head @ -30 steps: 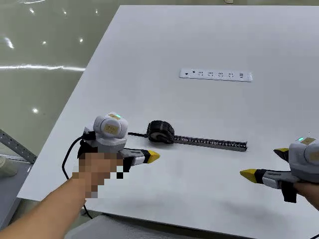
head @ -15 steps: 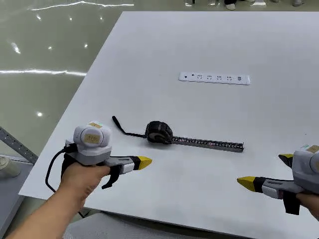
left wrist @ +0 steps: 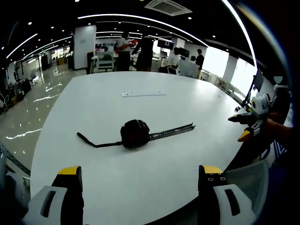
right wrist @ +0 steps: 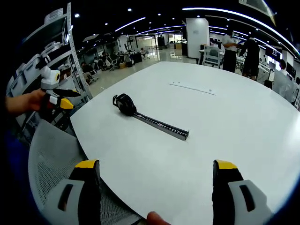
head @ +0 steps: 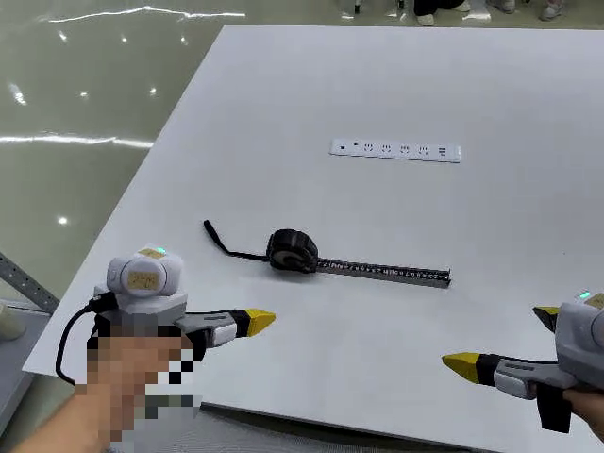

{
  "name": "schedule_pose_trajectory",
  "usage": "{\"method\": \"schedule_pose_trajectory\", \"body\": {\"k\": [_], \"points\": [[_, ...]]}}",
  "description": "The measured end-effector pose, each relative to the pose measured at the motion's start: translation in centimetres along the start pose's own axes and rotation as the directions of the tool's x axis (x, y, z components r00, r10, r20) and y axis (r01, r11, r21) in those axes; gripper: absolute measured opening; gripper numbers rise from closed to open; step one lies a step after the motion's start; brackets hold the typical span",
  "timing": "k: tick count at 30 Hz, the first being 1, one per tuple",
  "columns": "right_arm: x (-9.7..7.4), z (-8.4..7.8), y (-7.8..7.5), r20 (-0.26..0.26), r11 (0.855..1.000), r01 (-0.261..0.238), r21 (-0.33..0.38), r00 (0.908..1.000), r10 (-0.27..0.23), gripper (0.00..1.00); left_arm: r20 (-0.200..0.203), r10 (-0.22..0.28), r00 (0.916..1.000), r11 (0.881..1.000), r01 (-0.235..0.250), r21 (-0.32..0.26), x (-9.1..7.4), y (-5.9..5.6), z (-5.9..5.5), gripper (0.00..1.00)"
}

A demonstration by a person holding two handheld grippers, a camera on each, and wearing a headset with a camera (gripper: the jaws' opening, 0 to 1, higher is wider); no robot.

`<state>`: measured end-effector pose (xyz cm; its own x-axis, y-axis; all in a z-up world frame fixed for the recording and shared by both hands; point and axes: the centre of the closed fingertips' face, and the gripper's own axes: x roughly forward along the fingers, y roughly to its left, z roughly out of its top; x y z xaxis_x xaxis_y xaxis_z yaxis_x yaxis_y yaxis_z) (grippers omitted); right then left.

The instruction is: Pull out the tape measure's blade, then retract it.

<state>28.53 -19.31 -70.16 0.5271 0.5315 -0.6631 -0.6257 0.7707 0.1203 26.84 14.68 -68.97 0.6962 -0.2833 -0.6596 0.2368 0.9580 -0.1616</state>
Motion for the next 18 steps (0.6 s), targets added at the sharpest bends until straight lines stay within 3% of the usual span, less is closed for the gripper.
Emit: {"method": "schedule_pose_trajectory", "body": {"k": [2, 8, 10, 18], "points": [[-0.3, 0.0, 0.3, 0.003, 1.0, 0.012, 0.015, 0.9999, -0.012, 0.98, 0.027, -0.003, 0.9996, 1.0, 0.002, 0.028, -0.5, 0.1, 0.3, 1.0], [-1.4, -0.1, 1.9, 0.023, 0.994, 0.052, 0.099, 0.9983, -0.054, 1.0, 0.001, 0.005, 1.0, 0.999, -0.005, 0.041, -1.6, 1.7, -0.5, 1.0], [-1.6, -0.2, 2.6, 0.02, 0.993, 0.059, 0.1, 0.9979, -0.062, 1.0, 0.029, -0.002, 0.9996, 1.0, 0.001, 0.019, -2.0, 1.9, -0.2, 1.0], [-2.0, -0.5, 4.6, 0.005, 0.992, 0.08, 0.098, 0.9967, -0.081, 1.0, 0.018, 0.021, 0.9996, 0.999, -0.022, 0.028, -3.9, 2.9, -0.8, 1.0]]}}
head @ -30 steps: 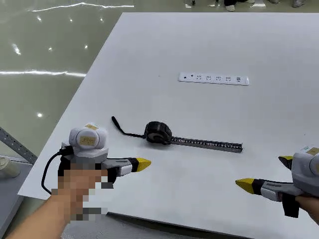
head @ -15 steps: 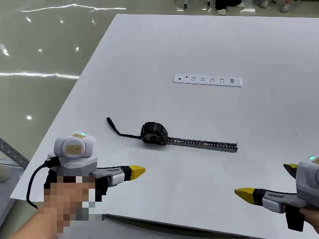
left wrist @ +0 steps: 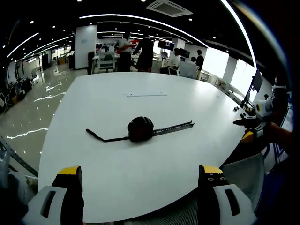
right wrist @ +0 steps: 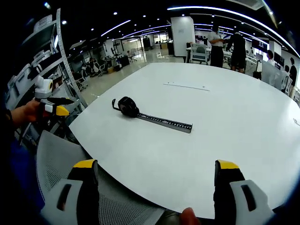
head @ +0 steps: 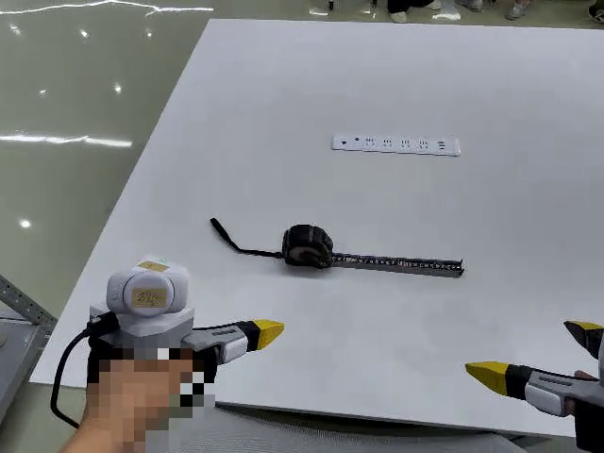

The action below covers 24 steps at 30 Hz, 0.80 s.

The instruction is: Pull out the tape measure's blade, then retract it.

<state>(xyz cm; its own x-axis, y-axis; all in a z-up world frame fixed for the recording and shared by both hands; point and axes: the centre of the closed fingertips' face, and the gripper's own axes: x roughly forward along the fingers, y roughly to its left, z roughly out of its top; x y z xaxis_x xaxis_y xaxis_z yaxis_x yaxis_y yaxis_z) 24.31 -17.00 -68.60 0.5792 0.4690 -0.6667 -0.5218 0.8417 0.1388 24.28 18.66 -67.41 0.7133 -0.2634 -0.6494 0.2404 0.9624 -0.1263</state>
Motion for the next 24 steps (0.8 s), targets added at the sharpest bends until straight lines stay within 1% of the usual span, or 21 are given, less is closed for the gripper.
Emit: {"method": "schedule_pose_trajectory", "body": {"k": [3, 5, 8, 10, 12, 14, 17, 19, 22, 23, 24], "points": [[-0.2, -0.1, 0.3, -0.003, 1.0, 0.004, 0.008, 1.0, -0.004, 1.0, 0.006, 0.017, 0.9998, 1.0, -0.017, -0.006, -0.5, 0.1, 0.1, 1.0], [-0.2, 0.0, 0.3, 0.006, 1.0, 0.004, 0.016, 1.0, -0.004, 1.0, 0.023, 0.035, 0.9991, 0.999, -0.034, -0.015, -0.7, 0.1, 0.4, 1.0], [-0.2, 0.0, 0.4, 0.004, 1.0, -0.006, 0.019, 1.0, 0.006, 1.0, 0.022, 0.051, 0.9985, 0.998, -0.05, -0.044, -0.6, 0.1, 0.2, 1.0], [0.0, 0.2, 0.2, 0.017, 1.0, -0.016, 0.009, 0.9997, 0.016, 1.0, 0.025, 0.056, 0.9981, 0.998, -0.055, -0.043, -0.3, -0.3, 0.1, 1.0], [0.1, 0.4, -0.1, 0.021, 1.0, -0.012, 0.01, 0.9997, 0.012, 1.0, 0.017, 0.064, 0.9978, 0.997, -0.063, -0.042, -0.1, -0.6, 0.0, 1.0], [0.3, 0.5, -0.3, 0.03, 1.0, -0.018, -0.003, 0.9994, 0.018, 1.0, 0.018, 0.077, 0.9969, 0.996, -0.076, -0.045, -0.1, -0.9, 0.1, 1.0], [0.5, 0.4, -0.6, 0.033, 1.0, -0.029, -0.01, 0.999, 0.03, 1.0, 0.026, 0.098, 0.9948, 0.994, -0.097, -0.048, -0.1, -1.4, 0.4, 0.99], [0.8, 0.1, -1.3, 0.03, 0.999, -0.033, -0.013, 0.999, 0.034, 1.0, 0.033, 0.109, 0.9935, 0.993, -0.107, -0.058, 0.1, -1.7, 0.6, 0.99], [0.6, 0.0, -1.7, 0.035, 0.999, -0.034, -0.015, 0.9988, 0.034, 1.0, 0.023, 0.123, 0.9921, 0.991, -0.121, -0.06, 0.3, -2.1, 0.5, 0.98], [0.6, -0.2, -2.1, 0.032, 0.999, -0.026, -0.02, 0.9991, 0.026, 1.0, 0.025, 0.127, 0.9916, 0.99, -0.126, -0.064, 0.3, -2.3, 0.6, 0.98], [0.6, -0.2, -2.1, 0.033, 0.999, -0.033, -0.025, 0.9989, 0.033, 1.0, 0.027, 0.13, 0.9911, 0.99, -0.128, -0.064, 0.3, -2.5, 0.7, 0.98]]}}
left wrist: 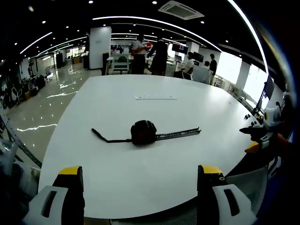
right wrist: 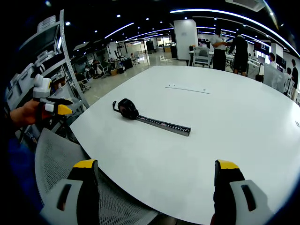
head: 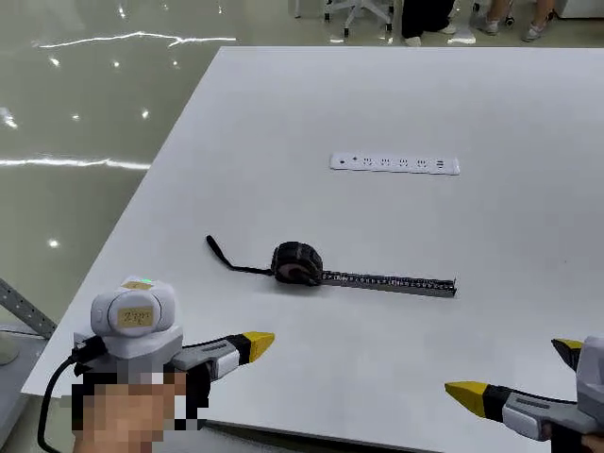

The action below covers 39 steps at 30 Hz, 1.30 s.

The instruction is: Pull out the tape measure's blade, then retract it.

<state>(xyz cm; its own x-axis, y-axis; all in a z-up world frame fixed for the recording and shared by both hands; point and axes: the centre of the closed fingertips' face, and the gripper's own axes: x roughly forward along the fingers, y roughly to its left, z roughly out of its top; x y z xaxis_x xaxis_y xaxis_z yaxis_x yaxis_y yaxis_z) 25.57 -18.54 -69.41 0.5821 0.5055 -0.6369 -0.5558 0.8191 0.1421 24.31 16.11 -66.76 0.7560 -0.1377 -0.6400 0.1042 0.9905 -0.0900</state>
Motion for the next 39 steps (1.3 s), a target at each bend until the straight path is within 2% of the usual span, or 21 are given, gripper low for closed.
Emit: {"method": "schedule_pose_trajectory", "body": {"k": [4, 9, 13, 18, 21, 24, 31, 39], "points": [[-0.1, -0.1, -0.2, 0.001, 1.0, -0.018, 0.005, 0.9998, 0.018, 1.0, 0.004, 0.004, 1.0, 1.0, -0.004, 0.002, 0.1, -0.9, 0.2, 0.98], [0.5, -0.3, -0.8, -0.005, 1.0, -0.026, 0.004, 0.9996, 0.026, 0.98, -0.004, 0.007, 1.0, 1.0, -0.007, 0.014, 1.0, -1.6, 0.4, 0.98], [0.9, -0.3, -0.6, -0.008, 1.0, -0.027, 0.003, 0.9996, 0.027, 0.97, 0.013, 0.02, 0.9997, 1.0, -0.02, 0.006, 1.6, -1.6, 1.1, 0.97], [1.5, -0.3, -0.5, -0.021, 1.0, -0.031, 0.001, 0.9993, 0.031, 0.96, 0.012, 0.026, 0.9996, 1.0, -0.026, -0.005, 2.3, -1.7, 1.3, 0.96], [1.9, -0.2, -0.6, -0.026, 1.0, -0.03, -0.001, 0.9992, 0.03, 0.95, 0.005, 0.027, 0.9996, 1.0, -0.027, -0.015, 3.2, -1.6, 1.2, 0.94], [2.2, -0.2, -0.2, -0.032, 0.999, -0.033, -0.008, 0.9989, 0.033, 0.94, 0.005, 0.012, 0.9999, 1.0, -0.012, -0.028, 3.8, -2.0, 1.2, 0.93], [3.4, -0.2, -0.3, -0.055, 0.999, -0.044, -0.023, 0.9976, 0.042, 0.93, -0.001, 0.003, 1.0, 1.0, -0.003, -0.022, 5.3, -2.7, 1.2, 0.93], [4.9, -0.4, -0.5, -0.086, 0.997, -0.064, -0.05, 0.9945, 0.06, 0.91, -0.001, 0.028, 0.9996, 0.999, -0.029, -0.027, 6.8, -2.8, 0.9, 0.92]]}}
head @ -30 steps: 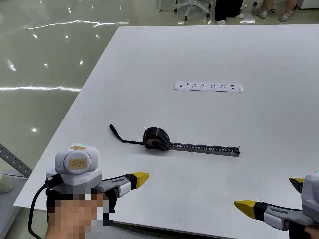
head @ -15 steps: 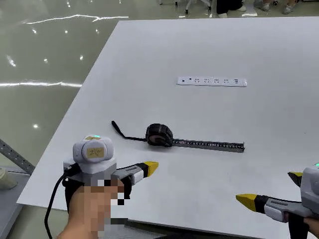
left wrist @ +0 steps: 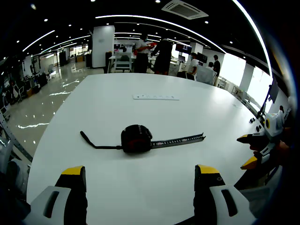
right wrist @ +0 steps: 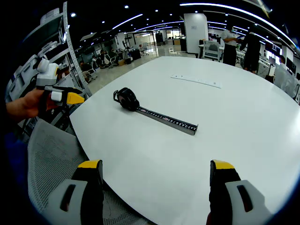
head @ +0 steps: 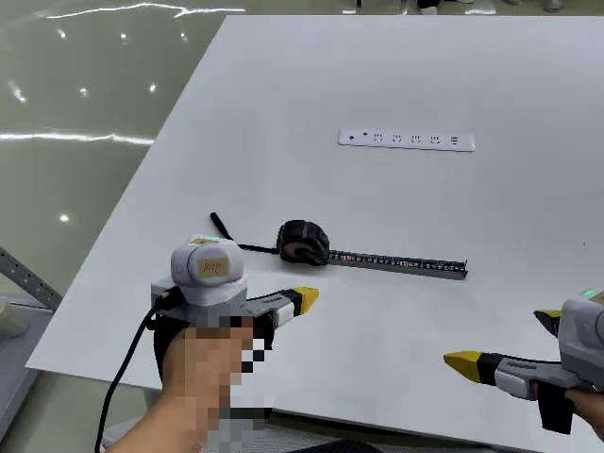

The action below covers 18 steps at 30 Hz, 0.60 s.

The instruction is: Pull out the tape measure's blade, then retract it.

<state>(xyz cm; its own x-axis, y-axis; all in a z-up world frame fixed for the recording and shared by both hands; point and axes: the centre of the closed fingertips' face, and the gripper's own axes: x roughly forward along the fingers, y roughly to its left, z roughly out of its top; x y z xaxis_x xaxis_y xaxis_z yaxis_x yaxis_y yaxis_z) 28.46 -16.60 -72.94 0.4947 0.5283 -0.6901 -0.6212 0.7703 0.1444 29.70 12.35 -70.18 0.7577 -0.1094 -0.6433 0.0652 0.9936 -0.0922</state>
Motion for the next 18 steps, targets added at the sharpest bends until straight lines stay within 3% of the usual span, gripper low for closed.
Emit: {"method": "schedule_pose_trajectory", "body": {"k": [7, 18], "points": [[1.2, 0.3, -0.8, -0.016, 1.0, -0.012, -0.009, 0.9998, 0.012, 0.91, 0.002, -0.009, 1.0, 1.0, 0.009, -0.007, 1.3, -0.7, 0.1, 0.9], [2.6, 0.2, -1.5, -0.053, 0.999, -0.031, -0.033, 0.9981, 0.03, 0.89, 0.008, 0.001, 1.0, 1.0, -0.001, -0.031, 2.9, -0.2, 0.5, 0.88]]}}
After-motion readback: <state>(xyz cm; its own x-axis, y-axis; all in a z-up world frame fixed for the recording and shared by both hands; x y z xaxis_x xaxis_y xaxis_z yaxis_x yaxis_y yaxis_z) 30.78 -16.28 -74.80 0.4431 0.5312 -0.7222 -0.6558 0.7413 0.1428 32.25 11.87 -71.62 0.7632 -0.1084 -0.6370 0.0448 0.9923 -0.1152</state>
